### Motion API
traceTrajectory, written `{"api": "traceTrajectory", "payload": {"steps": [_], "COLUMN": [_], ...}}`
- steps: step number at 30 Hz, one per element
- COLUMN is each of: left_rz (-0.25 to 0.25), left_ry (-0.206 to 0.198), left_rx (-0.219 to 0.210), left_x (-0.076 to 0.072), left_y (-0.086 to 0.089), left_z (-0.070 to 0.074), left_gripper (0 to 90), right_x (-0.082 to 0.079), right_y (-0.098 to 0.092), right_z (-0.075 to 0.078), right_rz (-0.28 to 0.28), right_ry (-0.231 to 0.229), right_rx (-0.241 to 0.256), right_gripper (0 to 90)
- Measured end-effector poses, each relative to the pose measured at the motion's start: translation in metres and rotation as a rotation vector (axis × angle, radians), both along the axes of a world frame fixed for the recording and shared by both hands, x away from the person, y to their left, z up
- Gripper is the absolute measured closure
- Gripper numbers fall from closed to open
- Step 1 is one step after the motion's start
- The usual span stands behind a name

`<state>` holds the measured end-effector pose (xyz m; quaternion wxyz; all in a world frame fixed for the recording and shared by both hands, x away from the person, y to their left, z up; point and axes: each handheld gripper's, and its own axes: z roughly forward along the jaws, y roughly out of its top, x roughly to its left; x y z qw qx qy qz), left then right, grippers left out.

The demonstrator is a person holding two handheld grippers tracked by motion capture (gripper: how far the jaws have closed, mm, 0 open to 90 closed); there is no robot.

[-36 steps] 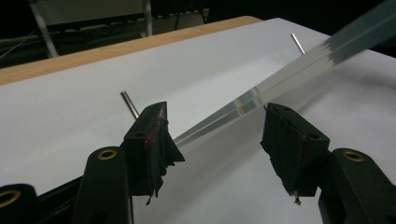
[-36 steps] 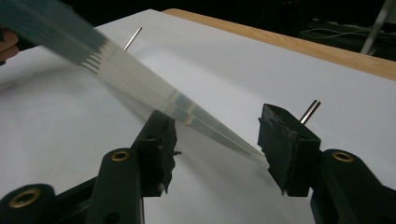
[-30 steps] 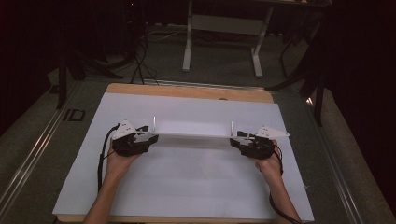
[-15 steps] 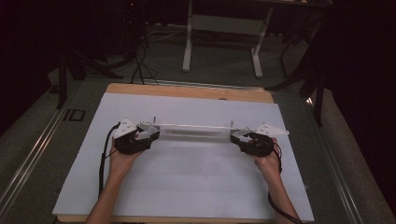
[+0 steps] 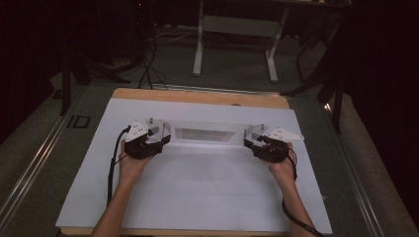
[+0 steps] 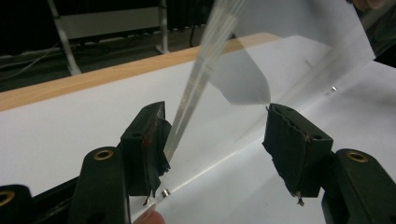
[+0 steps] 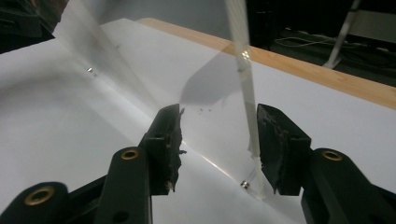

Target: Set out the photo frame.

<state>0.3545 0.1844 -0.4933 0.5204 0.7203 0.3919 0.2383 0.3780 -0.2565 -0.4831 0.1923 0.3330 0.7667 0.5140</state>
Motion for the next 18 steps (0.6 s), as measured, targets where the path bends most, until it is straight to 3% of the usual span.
{"api": "traceTrajectory", "payload": {"steps": [9,18], "left_rz": [0.041,0.077], "left_ry": [-0.002,0.002], "left_rx": [0.025,0.065], "left_x": [0.01,0.021], "left_y": [-0.005,-0.011], "left_z": [0.004,0.008], "left_gripper": [39.3,39.1], "right_x": [0.009,0.019], "right_y": [0.005,0.009], "right_z": [0.005,0.006], "right_rz": [-0.024,-0.048], "right_ry": [-0.022,-0.046], "right_rx": [-0.055,-0.07], "right_gripper": [54.3,55.7]}}
